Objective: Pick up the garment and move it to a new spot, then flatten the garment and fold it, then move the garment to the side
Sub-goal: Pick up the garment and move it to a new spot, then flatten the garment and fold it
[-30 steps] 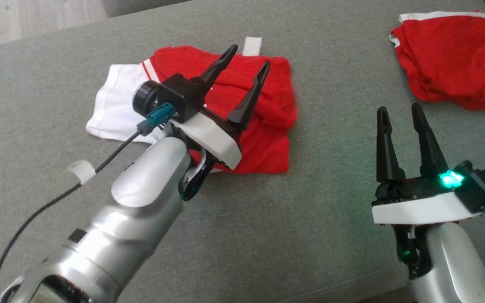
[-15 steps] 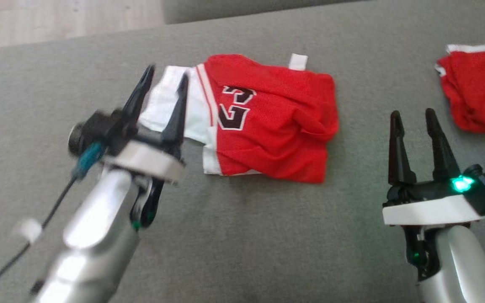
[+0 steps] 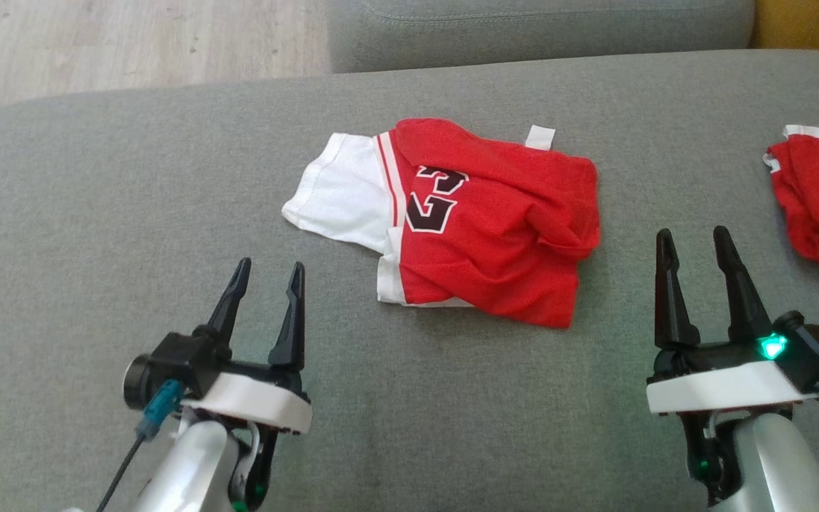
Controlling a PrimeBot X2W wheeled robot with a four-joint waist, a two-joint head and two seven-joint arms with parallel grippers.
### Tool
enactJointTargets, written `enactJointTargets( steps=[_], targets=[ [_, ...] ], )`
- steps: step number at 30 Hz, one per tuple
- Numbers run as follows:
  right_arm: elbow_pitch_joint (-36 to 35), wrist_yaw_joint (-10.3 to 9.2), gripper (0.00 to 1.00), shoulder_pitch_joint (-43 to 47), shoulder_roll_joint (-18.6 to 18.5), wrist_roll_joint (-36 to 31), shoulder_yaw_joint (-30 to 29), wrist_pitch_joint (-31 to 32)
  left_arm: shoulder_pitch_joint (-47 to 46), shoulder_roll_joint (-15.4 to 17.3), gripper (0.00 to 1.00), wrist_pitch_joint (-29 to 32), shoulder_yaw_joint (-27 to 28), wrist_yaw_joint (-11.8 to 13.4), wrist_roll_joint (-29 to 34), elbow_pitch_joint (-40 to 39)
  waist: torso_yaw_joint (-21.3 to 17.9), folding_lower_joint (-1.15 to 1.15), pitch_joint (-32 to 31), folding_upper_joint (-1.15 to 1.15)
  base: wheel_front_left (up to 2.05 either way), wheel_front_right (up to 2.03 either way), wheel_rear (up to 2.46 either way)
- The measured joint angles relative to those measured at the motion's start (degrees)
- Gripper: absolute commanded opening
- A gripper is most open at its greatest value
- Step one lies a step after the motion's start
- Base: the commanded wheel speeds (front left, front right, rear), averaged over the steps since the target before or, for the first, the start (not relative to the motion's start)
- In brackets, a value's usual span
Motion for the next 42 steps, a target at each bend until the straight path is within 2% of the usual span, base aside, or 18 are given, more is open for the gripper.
enactJointTargets(
  steps=[7,17,26,34,35,36,38,42],
  targets=[
    [0.0,-0.01,1.0,-0.04,0.01,0.0,0.37,0.0,-0.48,-2.03,1.0,0.0,1.58,-2.03,2.91,1.46,-1.02,0.0,0.96,0.0,0.0,0.0,0.0],
    [-0.01,-0.01,1.0,-0.52,0.01,0.0,0.66,0.0,-5.31,-3.55,1.0,0.65,-0.8,-4.02,3.48,12.07,-3.26,0.01,3.07,0.0,0.0,0.0,0.0],
    [-0.12,-0.01,1.0,-1.33,0.01,0.01,1.09,0.0,-11.06,-4.87,1.0,3.97,-4.54,-4.1,4.38,20.91,-5.91,0.01,5.73,0.0,0.0,0.0,0.0],
    [-0.33,-0.01,1.0,-2.16,0.01,0.1,1.14,0.0,-14.23,-5.57,1.0,5.48,-6.56,-4.03,4.83,25.74,-8.19,0.01,6.92,0.0,0.0,0.0,0.0],
    [-0.33,-0.01,1.0,-2.16,0.01,0.11,1.14,0.0,-14.63,-5.58,0.42,5.48,-6.66,-4.03,4.83,26.2,-8.34,0.01,6.93,0.0,0.0,0.0,0.0],
    [-0.33,-0.01,1.0,-2.16,0.01,0.11,1.13,0.0,-14.96,-5.58,0.0,5.47,-6.71,-4.03,4.82,26.55,-8.44,0.01,6.9,0.0,0.0,0.0,0.0],
    [-0.32,-0.01,1.0,-2.16,0.01,0.1,1.07,0.0,-15.41,-5.58,0.0,5.1,-6.71,-4.0,4.69,27.19,-8.51,0.01,6.65,0.0,0.0,0.0,0.0],
    [-0.14,-0.01,1.0,-2.08,0.0,0.09,0.55,0.0,-15.51,-5.81,0.0,1.77,-5.93,-2.35,3.76,27.5,-7.73,0.01,5.57,0.0,0.0,0.0,0.0]
  ],
)
